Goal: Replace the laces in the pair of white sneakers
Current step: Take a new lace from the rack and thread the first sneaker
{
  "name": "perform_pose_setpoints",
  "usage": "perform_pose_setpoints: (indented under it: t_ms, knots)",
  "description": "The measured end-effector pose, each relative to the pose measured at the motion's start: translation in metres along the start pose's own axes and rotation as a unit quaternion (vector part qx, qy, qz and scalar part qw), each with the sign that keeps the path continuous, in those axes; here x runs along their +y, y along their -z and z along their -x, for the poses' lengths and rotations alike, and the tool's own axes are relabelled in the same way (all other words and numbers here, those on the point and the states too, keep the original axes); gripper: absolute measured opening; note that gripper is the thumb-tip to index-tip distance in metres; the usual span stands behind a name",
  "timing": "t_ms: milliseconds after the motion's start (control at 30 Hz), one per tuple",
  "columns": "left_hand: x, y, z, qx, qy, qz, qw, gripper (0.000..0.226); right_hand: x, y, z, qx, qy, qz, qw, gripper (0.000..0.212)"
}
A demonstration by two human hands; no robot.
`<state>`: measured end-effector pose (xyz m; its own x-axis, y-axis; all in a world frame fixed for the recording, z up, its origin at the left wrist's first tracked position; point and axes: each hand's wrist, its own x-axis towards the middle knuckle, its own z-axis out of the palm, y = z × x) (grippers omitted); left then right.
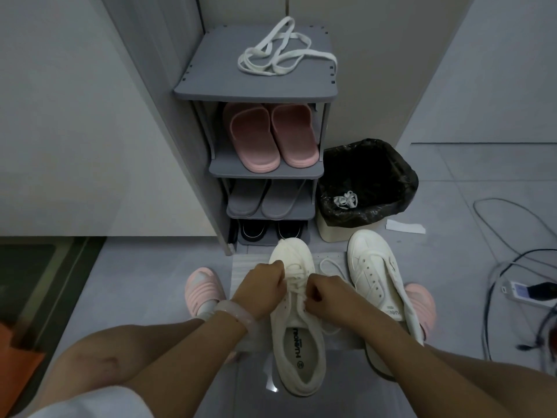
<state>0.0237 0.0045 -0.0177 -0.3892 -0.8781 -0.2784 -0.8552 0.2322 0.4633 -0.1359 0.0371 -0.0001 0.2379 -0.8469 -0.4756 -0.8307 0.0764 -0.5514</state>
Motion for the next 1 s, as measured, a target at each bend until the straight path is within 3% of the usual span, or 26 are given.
perform_pose_setpoints:
  t_ms: [133,233,300,433,533,633,767,867,1000]
  knots:
    - [0.001,-0.005,0.008,-0.022,-0.003,-0.138,0.99,0.011,-0.002,-0.002,0.001,-0.001,-0.012,-0.025,1.0,0.011]
    - [0.0,-0.004,0.011,-0.041,-0.05,-0.194,0.979,0.025,-0.002,-0.005,0.0,0.012,-0.005,-0.016,1.0,0.017]
    - [0.003,-0.003,0.015,-0.049,-0.066,-0.16,0.984,0.023,-0.003,-0.004,-0.001,0.036,-0.004,-0.034,0.999,0.018]
    - [0.01,-0.003,0.019,-0.07,-0.002,-0.036,0.997,0.033,-0.004,-0.003,-0.001,0.067,-0.013,-0.043,0.997,0.008]
    - [0.01,0.002,0.017,-0.107,0.025,0.017,0.994,0.024,-0.003,-0.002,0.0,0.07,-0.001,0.026,0.997,0.009]
    - [0.009,0.006,0.016,-0.123,0.056,0.071,0.988,0.027,-0.003,0.004,-0.002,0.125,0.013,0.125,0.984,0.014]
    - [0.01,0.01,0.017,-0.15,0.114,0.147,0.971,0.027,0.0,0.016,-0.005,0.167,-0.02,0.179,0.969,0.016]
    - [0.009,0.009,0.019,-0.14,0.092,0.111,0.979,0.026,0.009,0.018,-0.005,0.132,0.003,0.126,0.983,0.016]
    - [0.013,0.008,0.011,-0.017,-0.005,0.05,0.999,0.035,0.001,0.024,-0.001,0.14,0.058,-0.105,0.983,0.021]
